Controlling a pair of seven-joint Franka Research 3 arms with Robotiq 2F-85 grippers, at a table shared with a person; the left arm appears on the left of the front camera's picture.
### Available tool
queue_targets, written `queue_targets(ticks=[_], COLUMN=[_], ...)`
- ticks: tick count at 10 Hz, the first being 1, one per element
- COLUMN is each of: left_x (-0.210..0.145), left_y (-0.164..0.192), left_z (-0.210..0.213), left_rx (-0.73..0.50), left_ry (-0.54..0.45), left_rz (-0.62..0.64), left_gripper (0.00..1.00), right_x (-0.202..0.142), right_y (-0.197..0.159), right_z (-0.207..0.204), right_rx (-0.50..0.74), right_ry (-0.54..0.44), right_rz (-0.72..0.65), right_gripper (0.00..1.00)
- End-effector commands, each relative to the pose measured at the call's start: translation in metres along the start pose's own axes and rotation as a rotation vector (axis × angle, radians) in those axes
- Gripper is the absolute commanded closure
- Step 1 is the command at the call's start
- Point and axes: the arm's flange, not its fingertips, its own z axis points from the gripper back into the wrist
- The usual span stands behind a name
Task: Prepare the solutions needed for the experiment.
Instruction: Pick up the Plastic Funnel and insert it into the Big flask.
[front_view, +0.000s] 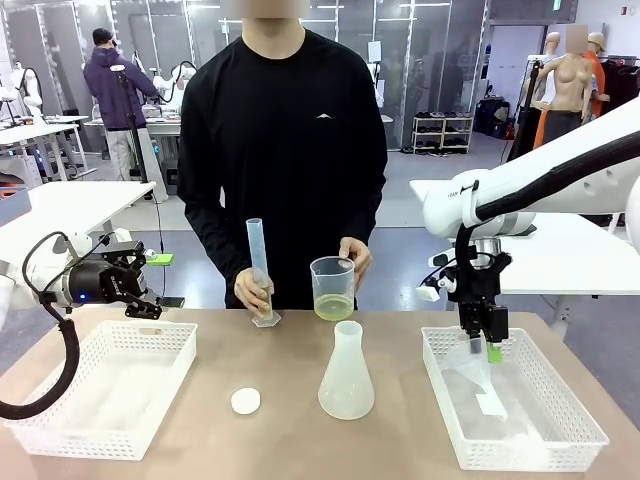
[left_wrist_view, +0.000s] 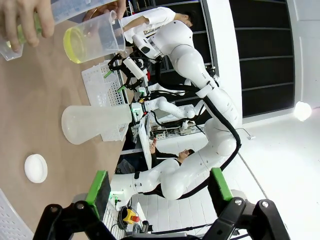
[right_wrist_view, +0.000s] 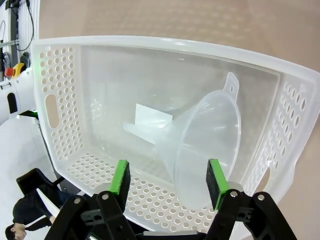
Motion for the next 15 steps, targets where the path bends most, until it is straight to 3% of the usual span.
queue_targets(ticks=[1, 2, 3, 4, 5, 6, 7, 10, 11, 15], left_x=[0.001, 0.001, 0.001, 0.001, 0.001, 0.001, 0.001, 0.001, 0.001, 0.001], left_y=[-0.001, -0.001, -0.001, -0.001, -0.001, -0.001, -0.001, -0.001, -0.001, -0.001], left_z=[-0.001, -0.001, -0.001, -0.001, -0.001, -0.001, -0.001, -0.001, -0.001, -0.001], left_rx=[0.003, 0.003, 0.003, 0.003, 0.003, 0.003, 0.003, 0.003, 0.003, 0.003], left_ry=[-0.001, -0.001, -0.001, -0.001, -0.001, -0.001, -0.001, -0.001, -0.001, -0.001], left_rz=[0.004, 0.004, 0.004, 0.004, 0.004, 0.004, 0.004, 0.004, 0.004, 0.004], left_gripper=[0.00, 0.00, 0.00, 0.00, 0.00, 0.00, 0.00, 0.00, 0.00, 0.00], right_x=[0.000, 0.000, 0.001, 0.002, 0.002, 0.002, 0.002, 0.006, 0.009, 0.019], right_y=[-0.003, -0.003, -0.004, -0.005, -0.006, -0.006, -0.006, -0.003, 0.006, 0.083], right_z=[0.001, 0.001, 0.001, 0.000, 0.000, 0.000, 0.000, 0.000, 0.006, 0.069], right_rx=[0.007, 0.007, 0.007, 0.012, 0.011, 0.009, 0.008, 0.004, -0.061, -0.397], right_ry=[-0.002, -0.005, -0.007, 0.000, -0.003, -0.011, -0.022, -0.023, -0.055, 0.020], right_rz=[-0.016, -0.009, -0.006, -0.005, -0.006, -0.007, -0.013, -0.031, -0.029, -0.106], right_gripper=[0.41, 0.73, 0.60, 0.91, 0.78, 1.00, 0.97, 1.00, 1.00, 1.00])
